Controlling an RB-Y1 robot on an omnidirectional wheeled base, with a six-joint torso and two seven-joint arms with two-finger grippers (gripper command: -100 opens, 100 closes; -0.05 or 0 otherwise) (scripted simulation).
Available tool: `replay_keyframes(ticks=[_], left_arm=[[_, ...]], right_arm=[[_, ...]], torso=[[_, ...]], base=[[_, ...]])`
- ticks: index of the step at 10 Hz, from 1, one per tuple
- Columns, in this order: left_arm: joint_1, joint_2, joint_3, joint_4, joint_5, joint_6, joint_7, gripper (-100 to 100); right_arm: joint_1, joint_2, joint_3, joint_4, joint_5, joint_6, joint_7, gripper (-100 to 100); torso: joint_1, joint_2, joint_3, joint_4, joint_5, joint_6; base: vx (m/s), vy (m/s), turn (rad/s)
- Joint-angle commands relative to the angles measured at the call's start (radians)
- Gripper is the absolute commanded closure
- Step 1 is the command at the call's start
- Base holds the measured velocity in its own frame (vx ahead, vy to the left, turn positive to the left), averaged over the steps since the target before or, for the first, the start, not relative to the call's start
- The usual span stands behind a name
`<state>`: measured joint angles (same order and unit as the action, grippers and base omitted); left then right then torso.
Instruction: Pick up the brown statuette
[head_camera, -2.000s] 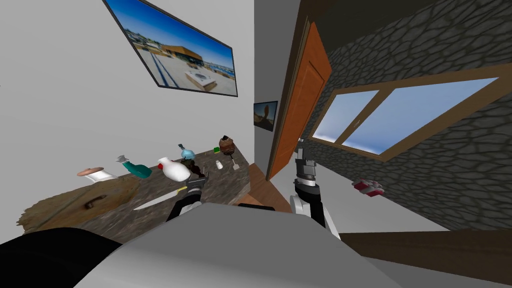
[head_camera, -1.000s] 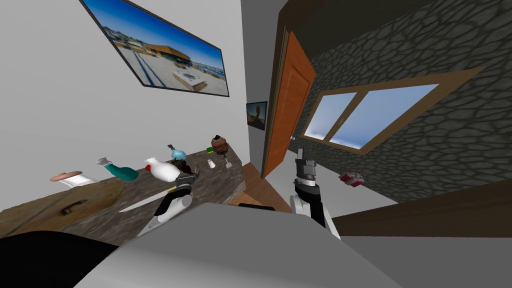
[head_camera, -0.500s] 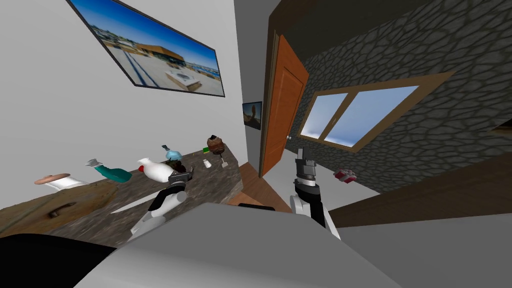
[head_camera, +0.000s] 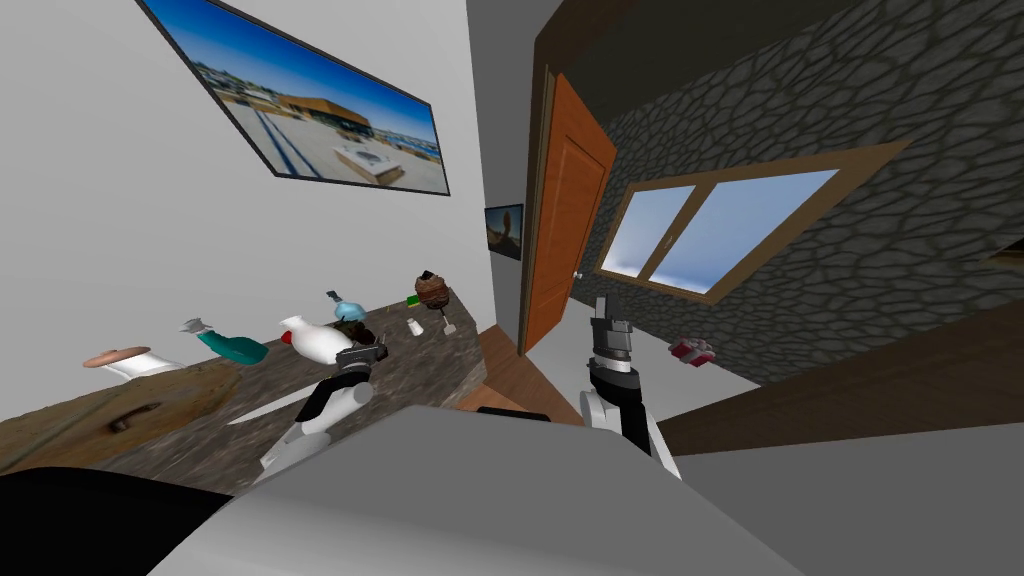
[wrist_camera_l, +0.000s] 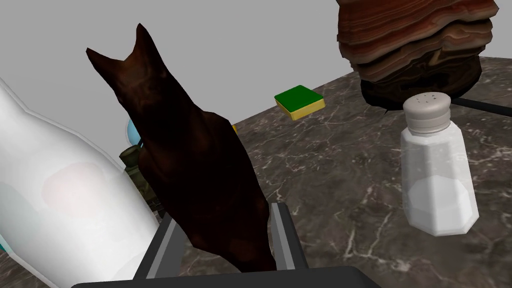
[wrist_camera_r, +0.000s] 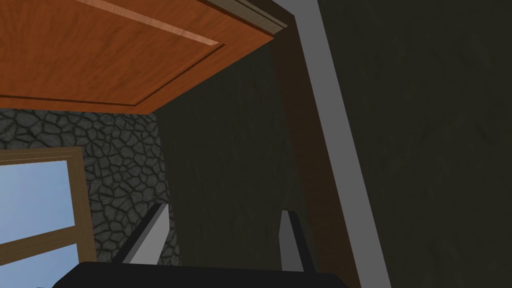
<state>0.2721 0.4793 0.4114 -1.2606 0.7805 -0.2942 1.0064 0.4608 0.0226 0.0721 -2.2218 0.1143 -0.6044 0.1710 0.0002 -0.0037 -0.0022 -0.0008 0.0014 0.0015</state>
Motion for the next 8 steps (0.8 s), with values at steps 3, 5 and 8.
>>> replay_keyframes(ticks=[3, 5, 8], left_arm=[[0.061, -0.069, -0.019, -0.076, -0.023, 0.019, -0.045, 100], [0.093, -0.124, -0.035, -0.143, -0.039, 0.024, -0.072, 100], [0.125, -0.189, -0.051, -0.221, -0.054, 0.030, -0.098, 100]], right_arm=[[0.000, 0.000, 0.000, 0.000, 0.000, 0.000, 0.000, 0], [0.000, 0.000, 0.000, 0.000, 0.000, 0.000, 0.000, 0], [0.000, 0.000, 0.000, 0.000, 0.000, 0.000, 0.000, 0]], torso=[[0.002, -0.001, -0.001, 0.000, 0.000, -0.001], [0.007, -0.003, -0.003, -0.004, 0.004, -0.001], [0.012, -0.004, -0.007, -0.009, 0.013, -0.004]], base=[[0.030, 0.058, 0.061], [0.036, 0.115, 0.056], [0.036, 0.082, 0.049]])
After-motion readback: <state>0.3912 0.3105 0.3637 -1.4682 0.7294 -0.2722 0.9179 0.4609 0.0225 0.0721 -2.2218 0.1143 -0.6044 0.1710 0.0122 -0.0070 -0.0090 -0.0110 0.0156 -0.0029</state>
